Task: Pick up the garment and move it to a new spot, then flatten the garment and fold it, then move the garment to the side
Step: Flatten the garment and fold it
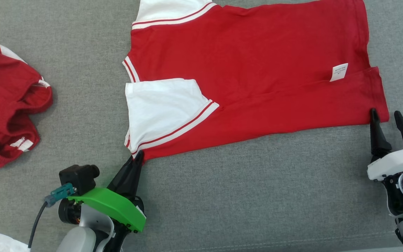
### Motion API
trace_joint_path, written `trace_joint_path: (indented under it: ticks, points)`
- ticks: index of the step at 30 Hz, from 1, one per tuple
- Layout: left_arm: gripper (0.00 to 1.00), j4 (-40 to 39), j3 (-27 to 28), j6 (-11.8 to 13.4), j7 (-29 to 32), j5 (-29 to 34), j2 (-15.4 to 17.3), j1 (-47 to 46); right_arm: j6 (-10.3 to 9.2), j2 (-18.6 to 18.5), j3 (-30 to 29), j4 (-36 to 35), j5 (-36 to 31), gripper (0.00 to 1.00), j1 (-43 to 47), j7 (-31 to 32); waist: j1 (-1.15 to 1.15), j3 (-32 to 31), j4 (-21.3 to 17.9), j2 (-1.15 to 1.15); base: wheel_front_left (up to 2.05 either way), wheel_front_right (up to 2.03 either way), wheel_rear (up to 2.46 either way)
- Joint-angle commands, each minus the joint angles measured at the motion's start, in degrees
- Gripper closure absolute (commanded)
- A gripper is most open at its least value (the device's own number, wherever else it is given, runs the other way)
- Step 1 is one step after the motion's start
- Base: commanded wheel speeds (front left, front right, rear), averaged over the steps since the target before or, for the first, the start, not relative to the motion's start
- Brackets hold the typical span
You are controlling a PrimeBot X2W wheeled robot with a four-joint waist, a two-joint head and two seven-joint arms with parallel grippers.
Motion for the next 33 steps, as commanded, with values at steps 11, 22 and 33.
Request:
trace_joint_path:
  ticks: [11,22,33]
  points:
    - [1.0,-1.6,-0.1,0.8,0.6,0.4,1.6,0.7,0.02,-3.4,12.6,5.3,17.1,1.0,-3.6,0.4,0.0,0.2,0.6,0.0,0.0,0.0,0.0]
    - [1.0,-5.8,-1.8,1.3,1.3,1.0,4.2,8.4,-0.03,-11.2,13.0,-3.4,17.3,1.0,7.3,-0.1,0.0,-5.1,-0.6,0.0,0.0,0.0,0.0]
    - [1.0,-9.1,-3.6,3.3,4.6,0.7,6.4,15.8,-0.06,-11.8,9.3,-6.8,15.4,1.0,18.8,-0.1,0.0,-8.3,-0.5,0.0,0.0,0.0,0.0]
